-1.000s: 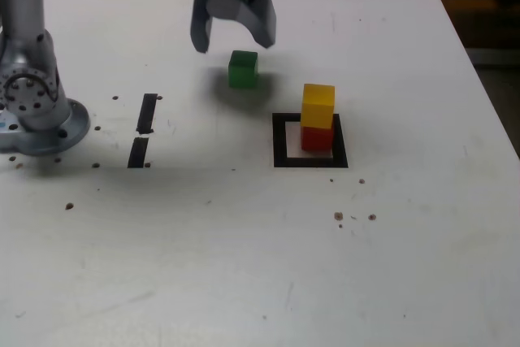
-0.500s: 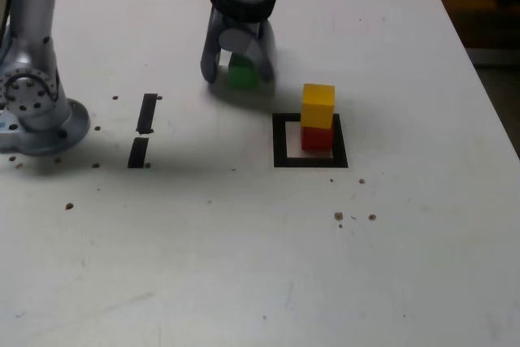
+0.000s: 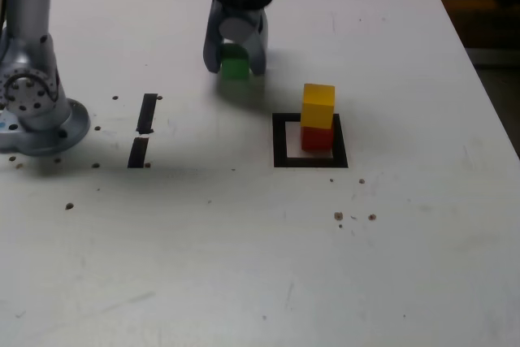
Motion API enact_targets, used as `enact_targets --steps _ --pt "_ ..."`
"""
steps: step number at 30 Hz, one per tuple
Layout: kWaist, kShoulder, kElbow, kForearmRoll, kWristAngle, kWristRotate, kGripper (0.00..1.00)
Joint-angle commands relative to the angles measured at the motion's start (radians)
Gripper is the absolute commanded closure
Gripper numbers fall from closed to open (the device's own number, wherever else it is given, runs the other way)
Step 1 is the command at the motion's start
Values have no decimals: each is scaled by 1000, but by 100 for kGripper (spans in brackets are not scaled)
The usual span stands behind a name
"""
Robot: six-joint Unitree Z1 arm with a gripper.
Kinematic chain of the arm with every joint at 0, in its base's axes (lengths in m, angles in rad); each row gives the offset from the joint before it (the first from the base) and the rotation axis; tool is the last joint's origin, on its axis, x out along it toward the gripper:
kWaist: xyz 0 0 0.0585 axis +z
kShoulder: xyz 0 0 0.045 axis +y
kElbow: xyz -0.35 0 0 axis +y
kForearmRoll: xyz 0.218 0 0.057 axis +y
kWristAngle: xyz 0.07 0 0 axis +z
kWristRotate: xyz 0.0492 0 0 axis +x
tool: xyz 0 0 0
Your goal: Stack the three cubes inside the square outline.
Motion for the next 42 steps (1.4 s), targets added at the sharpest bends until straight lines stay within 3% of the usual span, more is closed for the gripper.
enact_targets --steps 1,7,10,14,19,37,42 --pt "-15 -34 -33 46 -8 0 82" --pt "-155 -85 -293 301 -30 -75 85" --pt "-253 -48 -463 426 -49 -161 85" --pt "-340 33 -613 498 -90 -251 85" --pt "-380 93 -672 502 -114 -295 85" --pt "-383 161 -630 435 -127 -303 84" --pt "-383 180 -626 420 -125 -300 80"
